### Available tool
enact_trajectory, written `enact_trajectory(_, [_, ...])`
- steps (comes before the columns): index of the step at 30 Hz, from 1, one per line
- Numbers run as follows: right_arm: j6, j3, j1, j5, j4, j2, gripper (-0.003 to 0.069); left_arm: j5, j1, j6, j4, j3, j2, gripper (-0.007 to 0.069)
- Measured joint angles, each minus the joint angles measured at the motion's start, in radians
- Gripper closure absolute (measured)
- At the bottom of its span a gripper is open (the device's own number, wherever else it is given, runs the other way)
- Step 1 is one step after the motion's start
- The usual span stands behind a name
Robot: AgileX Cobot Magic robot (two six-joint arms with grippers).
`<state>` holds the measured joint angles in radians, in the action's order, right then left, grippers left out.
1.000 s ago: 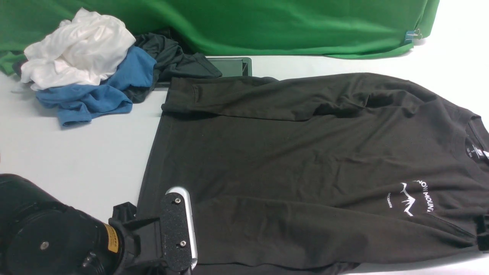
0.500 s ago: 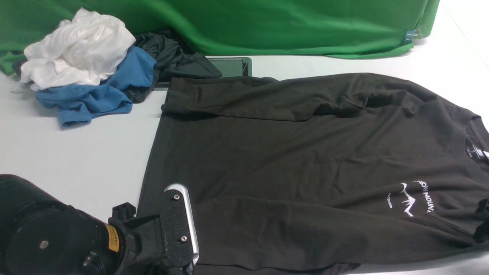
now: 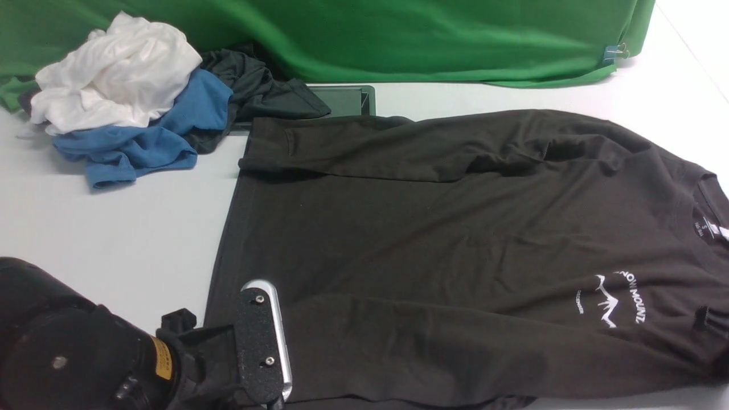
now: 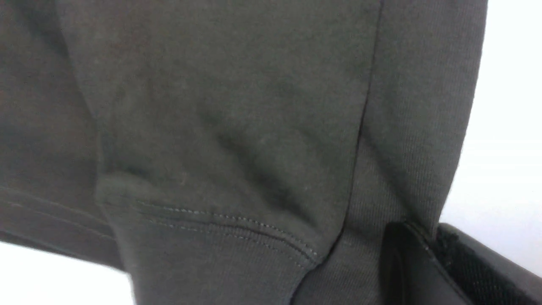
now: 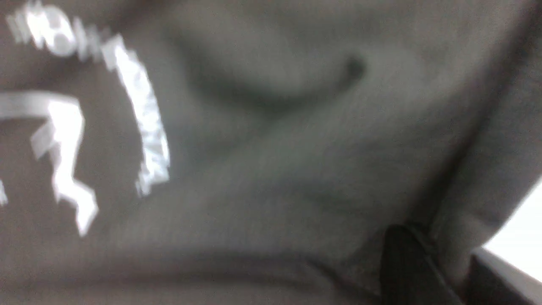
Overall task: Fold a long-sleeved shirt on a white desktop.
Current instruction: 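Grasp the near edge of the shirt at its hem and shoulder corners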
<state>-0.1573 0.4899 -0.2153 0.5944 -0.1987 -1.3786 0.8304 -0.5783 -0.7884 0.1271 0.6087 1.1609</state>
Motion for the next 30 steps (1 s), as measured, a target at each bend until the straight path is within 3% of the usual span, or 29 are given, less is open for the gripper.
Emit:
enact_trajectory(8, [-0.099, 0.010, 0.000, 0.350, 0.181, 0.230, 0.0573, 0.225, 0.000, 0.010, 0.001, 0.059, -0.084, 0.0599])
enact_trajectory(11, [-0.121, 0.015, 0.000, 0.396, 0.199, 0.279, 0.0555, 0.269, 0.000, 0.013, -0.009, 0.059, -0.091, 0.0599])
enact_trajectory(20, [-0.126, 0.177, 0.000, 0.336, 0.168, 0.203, 0.0524, 0.074, 0.014, 0.103, -0.152, 0.138, -0.003, 0.0599])
enact_trajectory(27, [-0.032, 0.444, 0.000, 0.306, 0.104, -0.058, 0.0519, -0.021, 0.204, 0.091, -0.164, 0.369, 0.253, 0.0599])
enact_trajectory(30, [0.029, 0.475, 0.006, 0.326, 0.076, -0.106, 0.0518, 0.003, 0.238, 0.083, -0.145, 0.416, 0.321, 0.0599])
